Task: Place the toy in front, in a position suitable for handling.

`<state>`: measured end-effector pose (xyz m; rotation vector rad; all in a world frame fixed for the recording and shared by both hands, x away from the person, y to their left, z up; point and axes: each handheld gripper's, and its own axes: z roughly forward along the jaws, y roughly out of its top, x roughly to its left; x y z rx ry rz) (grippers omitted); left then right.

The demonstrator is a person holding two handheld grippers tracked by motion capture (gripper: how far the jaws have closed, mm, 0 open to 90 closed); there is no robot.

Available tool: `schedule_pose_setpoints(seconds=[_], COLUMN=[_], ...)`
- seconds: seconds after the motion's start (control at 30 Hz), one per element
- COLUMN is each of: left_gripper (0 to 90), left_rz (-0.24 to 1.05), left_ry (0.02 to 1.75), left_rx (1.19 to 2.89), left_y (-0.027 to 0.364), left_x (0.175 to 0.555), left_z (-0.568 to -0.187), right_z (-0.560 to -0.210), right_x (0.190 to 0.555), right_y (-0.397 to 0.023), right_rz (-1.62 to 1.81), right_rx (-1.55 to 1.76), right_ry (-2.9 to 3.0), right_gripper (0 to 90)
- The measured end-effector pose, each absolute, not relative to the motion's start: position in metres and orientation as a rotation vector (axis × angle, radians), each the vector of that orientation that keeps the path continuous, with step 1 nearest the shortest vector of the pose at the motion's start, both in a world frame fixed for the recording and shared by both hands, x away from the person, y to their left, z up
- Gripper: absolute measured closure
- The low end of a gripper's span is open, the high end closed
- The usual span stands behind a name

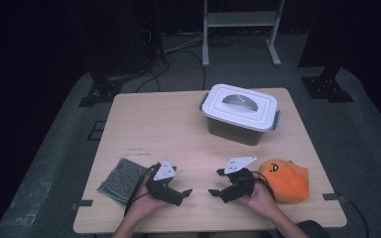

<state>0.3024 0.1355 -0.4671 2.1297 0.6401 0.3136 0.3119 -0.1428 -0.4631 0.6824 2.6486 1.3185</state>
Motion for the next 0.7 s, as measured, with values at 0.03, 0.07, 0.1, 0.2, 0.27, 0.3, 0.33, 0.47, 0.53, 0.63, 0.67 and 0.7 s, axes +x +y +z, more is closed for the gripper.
schedule_pose_setpoints(seconds=[0.03, 0.07, 0.1, 0.2, 0.27, 0.3, 0.33, 0.47, 0.53, 0.63, 0.67, 0.7], left_gripper=[2.3, 2.3, 2.3, 2.3, 2.3, 2.3, 2.3, 2.3, 2.3, 2.3, 2.3, 2.3], left_rz=[0.313, 0.316, 0.316, 0.313, 0.311, 0.310, 0.315, 0.315, 0.313, 0.316, 0.318, 0.318], left_ry=[0.638, 0.635, 0.636, 0.640, 0.639, 0.637, 0.633, 0.636, 0.639, 0.637, 0.639, 0.641], left_rx=[2.132, 2.133, 2.132, 2.121, 2.120, 2.123, 2.130, 2.125, 2.119, 2.117, 2.116, 2.115], left_y=[0.136, 0.135, 0.135, 0.136, 0.136, 0.136, 0.136, 0.137, 0.137, 0.138, 0.138, 0.138], left_x=[0.302, 0.302, 0.302, 0.301, 0.301, 0.301, 0.300, 0.300, 0.300, 0.300, 0.300, 0.300], left_z=[-0.467, -0.467, -0.467, -0.466, -0.466, -0.466, -0.466, -0.466, -0.466, -0.466, -0.465, -0.465], right_z=[-0.463, -0.463, -0.462, -0.461, -0.460, -0.459, -0.458, -0.449, -0.445, -0.438, -0.437, -0.434], right_x=[0.312, 0.312, 0.311, 0.307, 0.307, 0.306, 0.305, 0.301, 0.299, 0.298, 0.298, 0.298], right_y=[-0.143, -0.143, -0.143, -0.141, -0.140, -0.139, -0.139, -0.136, -0.136, -0.135, -0.135, -0.135], right_rz=[1.319, 1.323, 1.323, 1.326, 1.328, 1.335, 1.336, 1.355, 1.373, 1.370, 1.375, 1.375], right_rx=[0.682, 0.684, 0.679, 0.662, 0.659, 0.656, 0.645, 0.615, 0.614, 0.596, 0.593, 0.590], right_ry=[2.649, 2.648, 2.643, 2.641, 2.641, 2.642, 2.639, 2.618, 2.617, 2.624, 2.627, 2.630], right_gripper=[19.3, 19.3, 19.3, 19.3, 19.3, 19.3, 19.3, 19.1, 18.9, 18.8, 18.8, 18.8])
